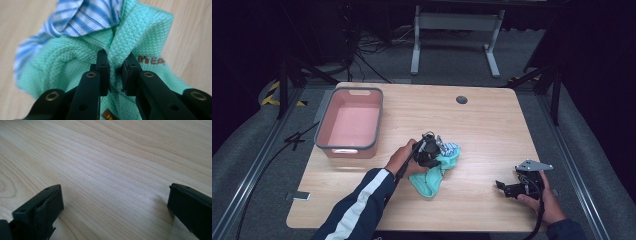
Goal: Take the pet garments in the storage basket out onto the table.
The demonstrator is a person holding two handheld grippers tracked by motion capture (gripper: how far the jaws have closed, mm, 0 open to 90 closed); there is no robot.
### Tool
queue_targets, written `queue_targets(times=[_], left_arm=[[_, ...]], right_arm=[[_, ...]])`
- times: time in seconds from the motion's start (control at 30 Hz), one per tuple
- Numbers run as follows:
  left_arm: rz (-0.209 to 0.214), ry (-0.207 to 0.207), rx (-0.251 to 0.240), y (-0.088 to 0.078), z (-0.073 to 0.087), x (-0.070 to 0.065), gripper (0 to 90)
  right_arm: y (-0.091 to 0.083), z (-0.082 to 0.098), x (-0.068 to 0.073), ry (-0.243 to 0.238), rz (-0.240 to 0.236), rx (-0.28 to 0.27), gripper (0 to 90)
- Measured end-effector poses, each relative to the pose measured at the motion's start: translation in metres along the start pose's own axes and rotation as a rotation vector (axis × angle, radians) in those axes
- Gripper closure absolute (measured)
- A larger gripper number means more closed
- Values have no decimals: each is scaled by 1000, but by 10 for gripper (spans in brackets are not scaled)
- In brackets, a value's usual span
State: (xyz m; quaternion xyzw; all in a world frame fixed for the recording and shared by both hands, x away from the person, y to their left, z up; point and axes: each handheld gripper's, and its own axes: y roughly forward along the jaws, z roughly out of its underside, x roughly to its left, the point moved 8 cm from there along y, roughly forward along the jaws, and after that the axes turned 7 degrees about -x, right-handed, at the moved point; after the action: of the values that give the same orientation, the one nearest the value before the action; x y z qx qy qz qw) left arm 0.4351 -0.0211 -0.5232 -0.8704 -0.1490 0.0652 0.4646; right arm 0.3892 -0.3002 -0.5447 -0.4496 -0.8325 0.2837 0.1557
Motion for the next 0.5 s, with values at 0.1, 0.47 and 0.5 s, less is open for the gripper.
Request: queue_targets(times=[0.1, 0.47, 0.5], left_arm=[[3, -3, -13, 0, -1, -2, 748], [-32, 4, -114, -40, -11, -1, 541], [-36, 10, -118, -44, -12, -1, 522]], right_arm=[[0, 0, 0, 1, 0, 1, 6], [0, 0, 0, 2, 1, 1, 7], [0, 0, 0, 1, 1, 0, 6]])
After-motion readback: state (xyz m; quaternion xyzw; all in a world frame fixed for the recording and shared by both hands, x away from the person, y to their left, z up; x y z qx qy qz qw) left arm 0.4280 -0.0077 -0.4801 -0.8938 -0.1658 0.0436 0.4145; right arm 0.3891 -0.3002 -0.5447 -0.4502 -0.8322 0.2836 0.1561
